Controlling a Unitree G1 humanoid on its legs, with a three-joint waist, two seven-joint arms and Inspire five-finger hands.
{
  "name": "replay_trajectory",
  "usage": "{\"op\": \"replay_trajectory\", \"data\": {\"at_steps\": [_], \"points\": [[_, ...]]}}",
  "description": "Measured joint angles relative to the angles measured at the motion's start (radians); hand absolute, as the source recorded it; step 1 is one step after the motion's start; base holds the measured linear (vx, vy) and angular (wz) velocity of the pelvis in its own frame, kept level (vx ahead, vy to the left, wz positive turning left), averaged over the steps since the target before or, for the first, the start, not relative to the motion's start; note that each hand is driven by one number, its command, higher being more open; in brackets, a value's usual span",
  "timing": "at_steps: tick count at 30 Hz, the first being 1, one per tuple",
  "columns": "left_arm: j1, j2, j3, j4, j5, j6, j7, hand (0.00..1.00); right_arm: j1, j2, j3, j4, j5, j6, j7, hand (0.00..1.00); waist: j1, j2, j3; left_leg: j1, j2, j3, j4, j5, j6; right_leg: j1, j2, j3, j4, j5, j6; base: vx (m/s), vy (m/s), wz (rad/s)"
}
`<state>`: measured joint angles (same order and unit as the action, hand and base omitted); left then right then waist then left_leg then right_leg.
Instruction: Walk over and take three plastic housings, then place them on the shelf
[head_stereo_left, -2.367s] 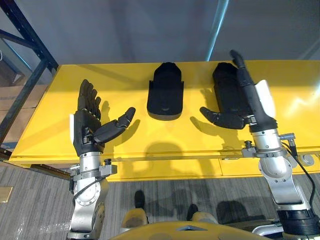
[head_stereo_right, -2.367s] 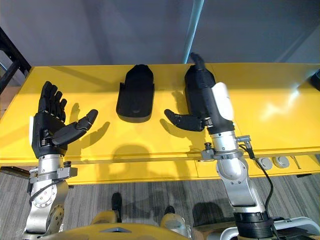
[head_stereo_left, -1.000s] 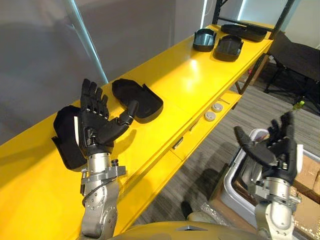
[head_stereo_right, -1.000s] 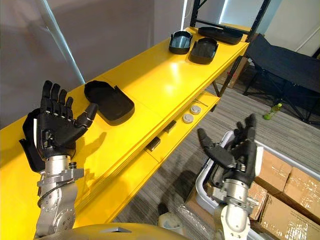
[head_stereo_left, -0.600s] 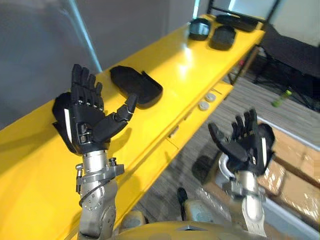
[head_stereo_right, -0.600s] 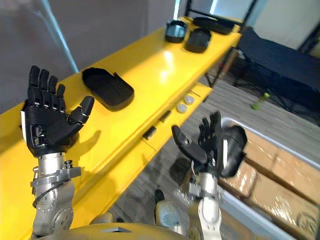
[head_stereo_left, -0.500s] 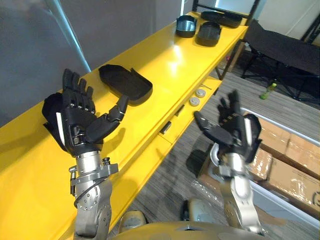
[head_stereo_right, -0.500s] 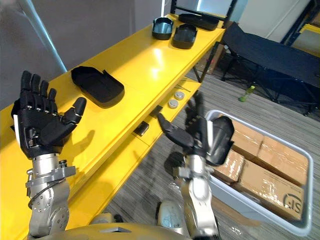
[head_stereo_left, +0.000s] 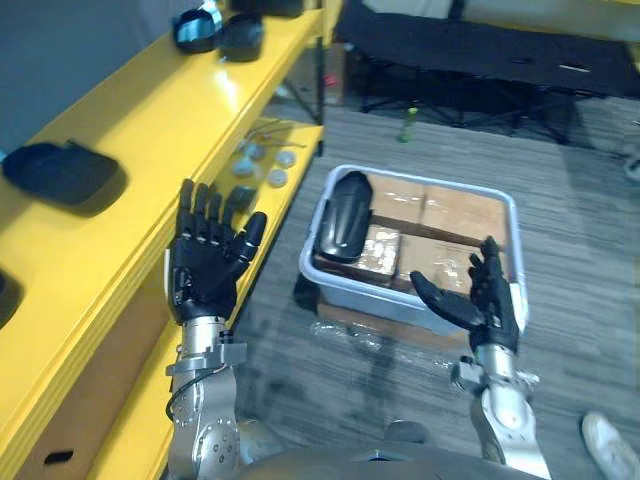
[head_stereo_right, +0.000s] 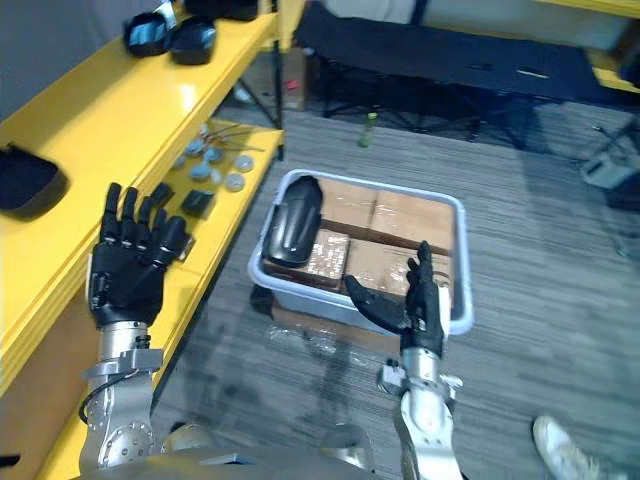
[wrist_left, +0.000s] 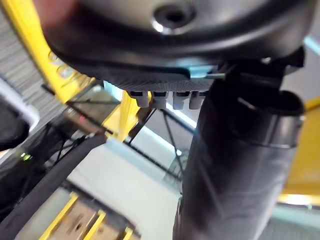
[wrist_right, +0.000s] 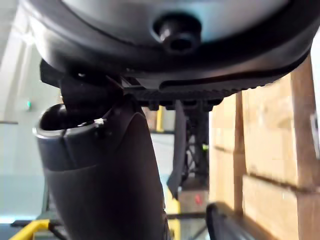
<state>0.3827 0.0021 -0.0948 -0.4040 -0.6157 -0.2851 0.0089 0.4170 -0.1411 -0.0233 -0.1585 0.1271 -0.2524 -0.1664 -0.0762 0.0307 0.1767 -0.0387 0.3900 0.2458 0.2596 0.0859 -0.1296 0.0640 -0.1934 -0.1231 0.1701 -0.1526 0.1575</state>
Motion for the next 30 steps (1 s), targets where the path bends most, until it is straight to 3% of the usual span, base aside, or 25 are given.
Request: {"op": "replay_trajectory", "data": {"at_steps": [2,3,4,5,8,11,16,22,30], "points": [[0.0,0.008,-0.014,-0.002,-0.003,-0.001,-0.015,1.0,0.007,-0.006,-0.031,-0.015,0.022,-0.015,0.036,1.0,-0.007,0.025,-0.012,0.015,-0.073,-0.05,-0.003,-0.122,0.047,-0.056,-0.005,0.064,0.0,0.019,0.003,-0.11,0.064,-0.91],[0.0,0.008,-0.018,-0.001,-0.003,-0.001,-0.019,1.0,0.01,-0.009,-0.035,-0.015,0.029,-0.014,0.041,1.0,-0.011,0.031,-0.015,0.015,-0.091,-0.057,-0.01,-0.156,0.059,-0.066,-0.005,0.073,0.001,0.03,0.008,-0.07,0.095,-0.47],[-0.003,0.008,-0.024,0.001,-0.002,-0.001,-0.026,1.0,0.021,-0.01,-0.037,-0.014,0.045,-0.007,0.047,1.0,-0.01,0.038,-0.018,0.02,-0.111,-0.078,-0.039,-0.207,0.061,-0.086,-0.007,0.082,-0.002,0.047,0.019,-0.06,0.14,-0.24],[-0.019,0.011,-0.024,0.006,0.0,-0.001,-0.031,1.0,0.023,-0.008,-0.031,-0.007,0.048,0.013,0.052,1.0,-0.005,0.04,-0.016,0.026,-0.14,-0.119,-0.063,-0.232,0.017,-0.099,-0.017,0.094,-0.003,0.066,0.032,-0.08,0.167,-0.27],[-0.008,0.031,-0.018,0.039,0.013,0.0,-0.038,1.0,0.018,0.023,0.012,0.047,0.062,0.05,0.031,1.0,0.036,0.003,-0.001,0.034,-0.207,-0.151,-0.07,-0.243,-0.003,-0.095,-0.06,0.093,-0.065,0.131,0.047,-0.12,0.183,-0.42],[-0.005,0.055,-0.018,0.094,0.07,0.008,-0.039,1.0,-0.046,0.029,0.017,0.157,0.084,0.06,-0.013,1.0,0.049,-0.004,0.0,0.022,-0.231,-0.141,-0.06,-0.245,-0.009,-0.097,-0.084,0.076,-0.102,0.172,0.051,-0.06,0.103,-0.16],[-0.012,0.093,-0.104,0.138,0.122,0.085,-0.059,1.0,-0.296,-0.008,-0.026,0.352,0.088,0.099,-0.155,1.0,0.06,0.009,0.037,-0.067,-0.237,-0.172,0.038,-0.272,-0.028,-0.127,-0.085,0.071,-0.152,0.234,0.054,-0.05,0.049,-0.06],[-0.106,0.133,-0.187,0.198,0.159,0.145,-0.094,1.0,-0.603,-0.122,-0.031,0.441,0.126,0.113,-0.223,1.0,0.104,-0.022,0.144,-0.151,-0.241,-0.212,0.1,-0.29,-0.024,-0.162,-0.079,0.034,-0.174,0.295,0.034,-0.13,0.022,0.04],[-0.142,0.163,-0.217,0.29,0.157,0.154,-0.08,1.0,-0.963,-0.292,-0.025,0.656,0.133,0.176,-0.227,1.0,0.177,0.011,0.229,-0.24,-0.243,-0.294,0.121,-0.25,-0.032,-0.196,-0.066,-0.032,-0.172,0.295,0.034,-0.05,-0.016,0.21]]}}
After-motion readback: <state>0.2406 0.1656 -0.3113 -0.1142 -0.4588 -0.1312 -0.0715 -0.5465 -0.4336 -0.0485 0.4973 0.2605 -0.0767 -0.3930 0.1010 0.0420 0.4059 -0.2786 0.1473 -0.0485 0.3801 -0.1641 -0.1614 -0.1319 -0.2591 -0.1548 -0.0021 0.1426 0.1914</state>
